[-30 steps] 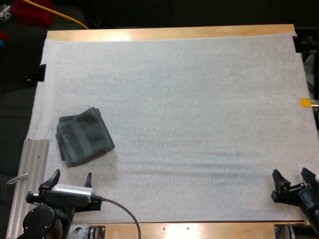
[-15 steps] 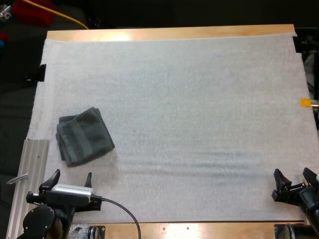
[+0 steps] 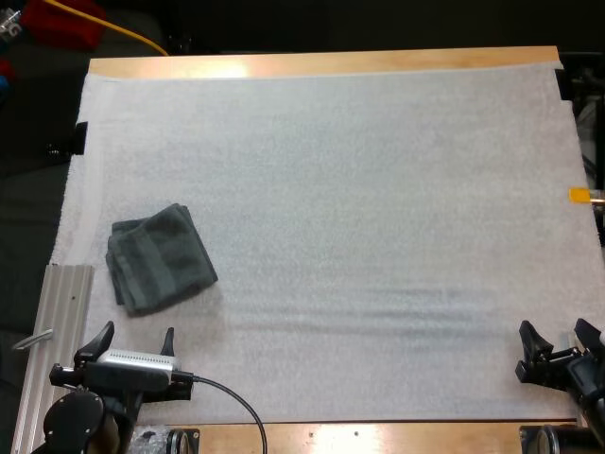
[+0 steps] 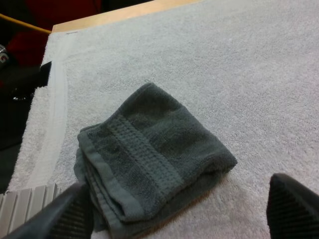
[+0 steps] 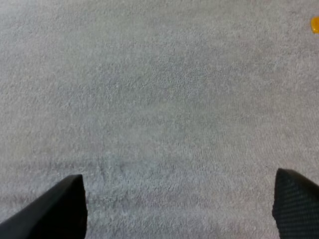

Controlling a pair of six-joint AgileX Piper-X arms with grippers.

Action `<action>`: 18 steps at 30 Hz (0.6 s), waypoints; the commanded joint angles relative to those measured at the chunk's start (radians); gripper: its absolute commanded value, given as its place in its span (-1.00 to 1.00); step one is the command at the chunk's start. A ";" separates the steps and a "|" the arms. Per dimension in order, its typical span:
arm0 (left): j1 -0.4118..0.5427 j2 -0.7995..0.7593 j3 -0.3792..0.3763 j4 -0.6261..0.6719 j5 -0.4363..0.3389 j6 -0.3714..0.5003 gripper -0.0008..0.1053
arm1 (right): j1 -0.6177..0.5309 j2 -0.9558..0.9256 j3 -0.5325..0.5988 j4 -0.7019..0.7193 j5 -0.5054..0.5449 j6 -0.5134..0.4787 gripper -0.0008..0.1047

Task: Pick towel from pile, fold and stack

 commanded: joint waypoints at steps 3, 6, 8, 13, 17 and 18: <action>-0.013 -0.139 -0.001 -0.015 -0.014 -0.016 0.33 | -0.003 -0.047 -0.003 -0.001 0.006 -0.007 0.42; -0.045 -0.139 -0.001 -0.015 -0.014 -0.016 0.33 | -0.003 -0.047 -0.003 -0.001 0.006 -0.007 0.42; -0.071 -0.139 -0.001 -0.015 -0.012 -0.016 0.33 | -0.003 -0.047 -0.003 -0.001 0.006 -0.007 0.42; -0.087 -0.139 -0.001 -0.015 -0.010 -0.016 0.33 | -0.003 -0.047 -0.003 -0.001 0.006 -0.007 0.42; -0.087 -0.139 -0.001 -0.015 -0.010 -0.016 0.33 | -0.003 -0.047 -0.003 -0.001 0.006 -0.007 0.42; -0.087 -0.139 -0.001 -0.015 -0.010 -0.016 0.33 | -0.003 -0.047 -0.003 -0.001 0.006 -0.007 0.42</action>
